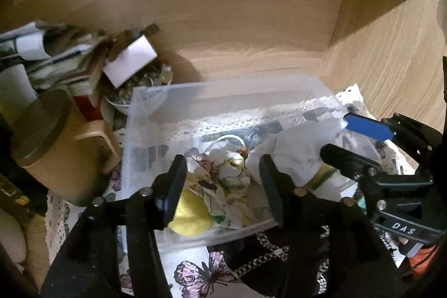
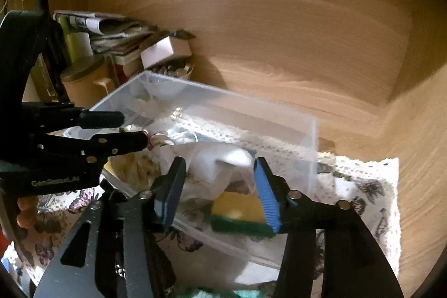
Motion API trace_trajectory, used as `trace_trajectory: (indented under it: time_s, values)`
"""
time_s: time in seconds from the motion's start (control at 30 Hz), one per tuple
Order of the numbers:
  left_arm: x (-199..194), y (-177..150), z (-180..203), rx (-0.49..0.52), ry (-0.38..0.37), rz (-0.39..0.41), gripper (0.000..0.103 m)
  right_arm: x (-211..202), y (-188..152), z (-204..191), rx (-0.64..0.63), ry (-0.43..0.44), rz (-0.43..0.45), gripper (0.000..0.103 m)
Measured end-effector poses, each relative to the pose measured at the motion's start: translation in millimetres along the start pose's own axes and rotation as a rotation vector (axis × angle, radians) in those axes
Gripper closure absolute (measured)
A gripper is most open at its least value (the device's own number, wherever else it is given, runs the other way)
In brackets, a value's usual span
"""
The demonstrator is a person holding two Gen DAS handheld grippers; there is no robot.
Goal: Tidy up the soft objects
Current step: 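Lower the scrunchie and white sock into the clear box and open both grippers, then grasp the black chain-patterned cap with the left gripper while the right gripper grasps the green knit sock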
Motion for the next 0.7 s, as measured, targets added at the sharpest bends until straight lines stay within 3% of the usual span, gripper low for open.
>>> trace_trajectory:
  time_s: [0.17,0.27,0.33,0.43,0.7]
  values:
    - [-34,2,0,-0.011,0.008,0.081,0.035,-27,5,2,0.010,-0.020,0.063,0.033]
    - [-58,3,2,0.008,0.036,0.127,0.028,-43,8,2,0.019,-0.008,0.095,0.028]
    - [-73,2,3,0.008,0.049,0.152,0.012,-54,9,2,0.024,0.001,0.118,0.021]
    - [-93,-3,2,-0.014,0.052,0.176,0.003,-76,9,3,0.021,-0.005,0.169,0.020]
    - [-101,-31,19,0.030,0.104,0.135,0.001,-107,-13,2,-0.011,-0.020,0.203,0.018]
Point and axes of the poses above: each gripper's, at about its wrist camera, not at the fingertips, and x roughly the way its jaws point, z to its right, y to its top, the point moved 6 cm from there along x, roughly the way its jaws point, and after that the axes turned 9 degrees about x, right-handed, at the moved point
